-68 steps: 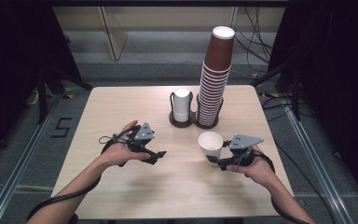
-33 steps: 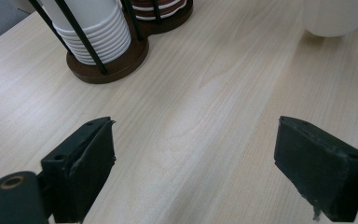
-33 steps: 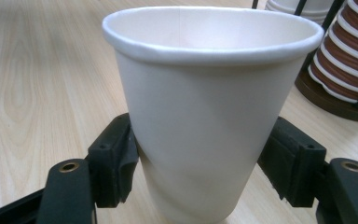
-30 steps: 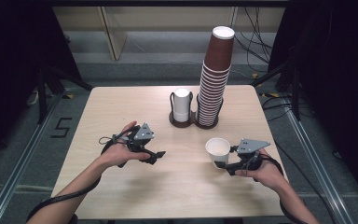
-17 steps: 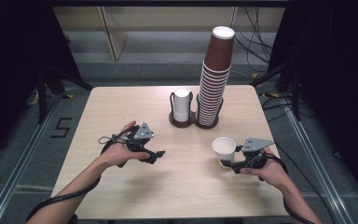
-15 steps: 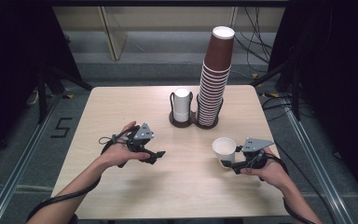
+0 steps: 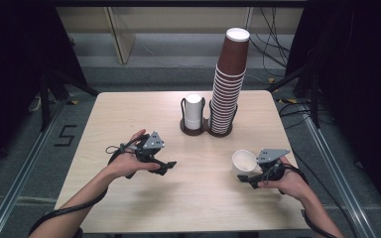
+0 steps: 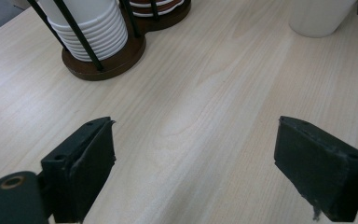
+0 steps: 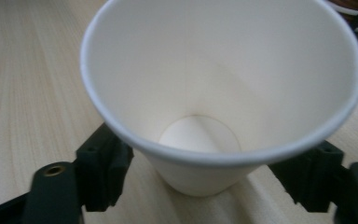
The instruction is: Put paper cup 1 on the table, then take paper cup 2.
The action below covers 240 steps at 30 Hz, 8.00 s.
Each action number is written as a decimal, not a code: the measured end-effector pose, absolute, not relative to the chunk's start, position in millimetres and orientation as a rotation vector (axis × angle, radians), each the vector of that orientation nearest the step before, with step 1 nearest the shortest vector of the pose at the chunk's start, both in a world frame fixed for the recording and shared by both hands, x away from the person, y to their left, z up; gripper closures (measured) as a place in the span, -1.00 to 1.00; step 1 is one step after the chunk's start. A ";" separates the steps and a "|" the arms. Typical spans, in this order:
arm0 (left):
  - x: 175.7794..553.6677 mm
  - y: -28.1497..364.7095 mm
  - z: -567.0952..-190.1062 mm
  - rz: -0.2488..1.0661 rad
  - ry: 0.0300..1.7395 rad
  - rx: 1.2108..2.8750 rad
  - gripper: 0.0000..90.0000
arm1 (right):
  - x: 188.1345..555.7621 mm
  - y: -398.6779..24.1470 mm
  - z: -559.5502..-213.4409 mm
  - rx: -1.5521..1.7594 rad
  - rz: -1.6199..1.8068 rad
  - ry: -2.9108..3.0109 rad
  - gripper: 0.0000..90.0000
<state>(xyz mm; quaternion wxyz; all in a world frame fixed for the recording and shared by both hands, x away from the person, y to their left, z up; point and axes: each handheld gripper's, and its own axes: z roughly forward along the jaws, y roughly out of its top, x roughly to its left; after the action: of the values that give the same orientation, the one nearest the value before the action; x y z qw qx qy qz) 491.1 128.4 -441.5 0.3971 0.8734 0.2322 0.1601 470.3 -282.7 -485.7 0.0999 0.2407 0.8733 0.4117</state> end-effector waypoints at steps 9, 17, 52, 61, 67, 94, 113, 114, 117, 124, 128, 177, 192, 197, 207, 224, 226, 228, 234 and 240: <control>491.6 127.0 -444.1 0.363 0.582 2.202 -0.90 | 469.2 -281.7 -473.5 0.674 1.210 2.556 -0.67; 493.8 123.5 -441.3 0.346 0.602 2.146 -1.00 | 466.7 -289.6 -464.1 0.676 1.262 2.508 -0.70; 527.0 89.0 -389.4 0.436 0.582 1.909 -0.96 | 493.3 -283.4 -402.0 0.806 1.473 2.157 -0.66; 552.3 55.3 -362.1 0.495 0.525 1.865 -0.96 | 519.0 -271.9 -362.4 0.860 1.526 2.014 -0.67; 569.5 36.8 -345.3 0.523 0.524 1.824 -0.96 | 538.1 -263.3 -331.7 0.864 1.550 1.930 -0.67; 629.9 -20.6 -308.1 0.449 0.596 1.723 -0.96 | 608.9 -226.8 -254.4 1.004 1.537 1.815 -0.83; 646.2 -32.8 -305.5 0.425 0.645 1.719 -0.88 | 628.0 -208.2 -248.9 1.017 1.543 1.818 -0.82; 646.2 -32.8 -305.5 0.425 0.645 1.719 -0.88 | 628.0 -208.2 -248.9 1.017 1.543 1.818 -0.82; 646.4 -33.0 -305.7 0.428 0.644 1.719 -0.88 | 630.7 -206.4 -249.3 1.020 1.543 1.808 -0.80; 646.8 -33.1 -305.1 0.431 0.641 1.728 -0.88 | 633.4 -203.8 -251.3 1.028 1.532 1.772 -0.68; 646.4 -33.5 -305.3 0.433 0.642 1.726 -0.88 | 631.2 -204.0 -249.9 1.014 1.545 1.762 -0.66; 647.1 -35.2 -301.6 0.467 0.624 1.762 -0.89 | 612.2 -225.9 -203.4 0.960 1.814 1.497 -0.62; 643.1 -32.0 -298.2 0.481 0.609 1.806 -0.89 | 584.3 -256.3 -205.3 1.014 1.927 1.412 -0.62; 631.7 -24.0 -293.3 0.497 0.572 1.827 -0.94 | 574.8 -267.8 -209.5 1.033 1.946 1.400 -0.62; 590.4 1.9 -290.3 0.551 0.497 1.853 -1.00 | 552.8 -282.5 -241.0 1.123 1.926 1.430 -0.63; 521.7 58.7 -343.6 0.519 0.474 1.863 -1.00 | 518.9 -259.9 -314.4 1.278 1.928 1.548 -0.63; 516.0 62.0 -349.7 0.516 0.470 1.864 -1.00 | 515.9 -254.9 -321.6 1.289 1.912 1.569 -0.63; 510.1 64.5 -355.2 0.510 0.469 1.864 -1.00 | 513.3 -249.5 -329.7 1.306 1.915 1.585 -0.63; 495.5 66.1 -368.9 0.506 0.454 1.873 -1.00 | 505.1 -228.4 -352.4 1.372 1.950 1.666 -0.63; 487.9 67.4 -378.6 0.499 0.457 1.867 -1.00 | 503.4 -206.7 -372.2 1.432 1.963 1.752 -0.63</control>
<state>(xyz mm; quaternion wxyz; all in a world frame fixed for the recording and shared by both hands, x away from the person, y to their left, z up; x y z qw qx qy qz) 487.9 67.4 -378.6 0.5464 0.7874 0.1927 0.2105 503.4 -206.7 -372.2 0.0730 0.4767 0.5834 0.6535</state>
